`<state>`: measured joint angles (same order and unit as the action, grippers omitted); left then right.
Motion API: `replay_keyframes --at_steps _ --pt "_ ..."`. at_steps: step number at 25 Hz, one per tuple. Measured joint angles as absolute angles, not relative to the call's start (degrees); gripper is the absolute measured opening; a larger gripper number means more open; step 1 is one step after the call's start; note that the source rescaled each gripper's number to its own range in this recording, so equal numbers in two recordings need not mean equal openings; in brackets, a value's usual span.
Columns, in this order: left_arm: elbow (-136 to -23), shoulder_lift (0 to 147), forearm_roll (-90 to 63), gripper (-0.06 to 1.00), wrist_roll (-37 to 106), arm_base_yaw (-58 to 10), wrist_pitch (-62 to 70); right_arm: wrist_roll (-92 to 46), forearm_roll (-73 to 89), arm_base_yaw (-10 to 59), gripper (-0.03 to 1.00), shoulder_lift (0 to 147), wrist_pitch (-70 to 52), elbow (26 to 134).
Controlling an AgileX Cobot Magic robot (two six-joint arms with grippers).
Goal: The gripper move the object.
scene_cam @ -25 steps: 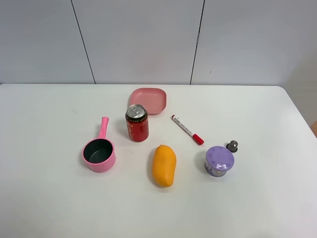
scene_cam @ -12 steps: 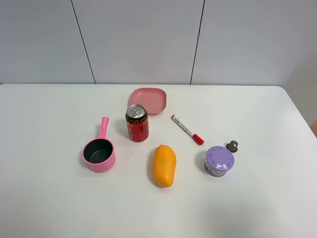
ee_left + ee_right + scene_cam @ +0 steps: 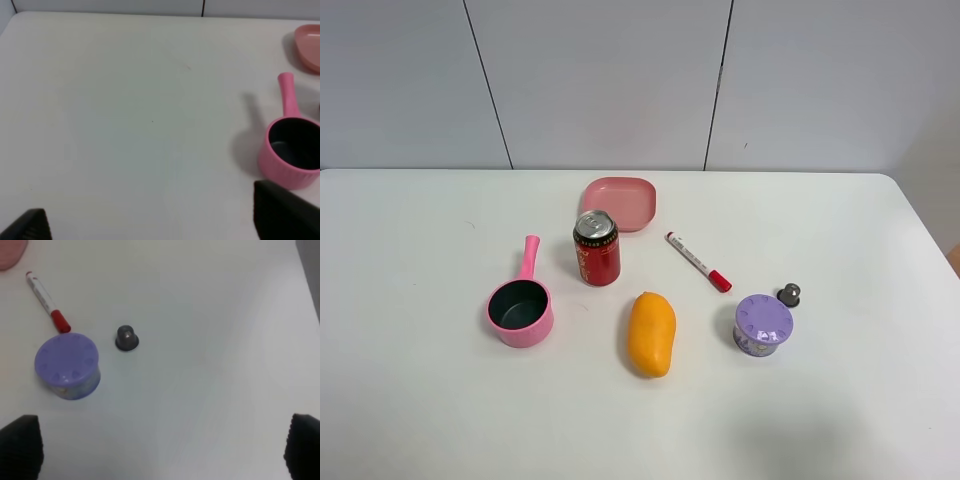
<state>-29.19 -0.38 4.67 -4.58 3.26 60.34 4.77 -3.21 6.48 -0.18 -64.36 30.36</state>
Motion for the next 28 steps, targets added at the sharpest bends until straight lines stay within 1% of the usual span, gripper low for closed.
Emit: replay_keyframes --at_steps 4,28 --pt "-29.2 -0.4 4.7 1.00 -4.6 3.3 60.3 4.8 -3.0 6.5 1.00 -0.2 -61.8 28.8" --pt "-29.2 -0.4 4.7 1.00 -4.6 3.3 60.3 4.8 -3.0 6.5 1.00 -0.2 -61.0 28.5"
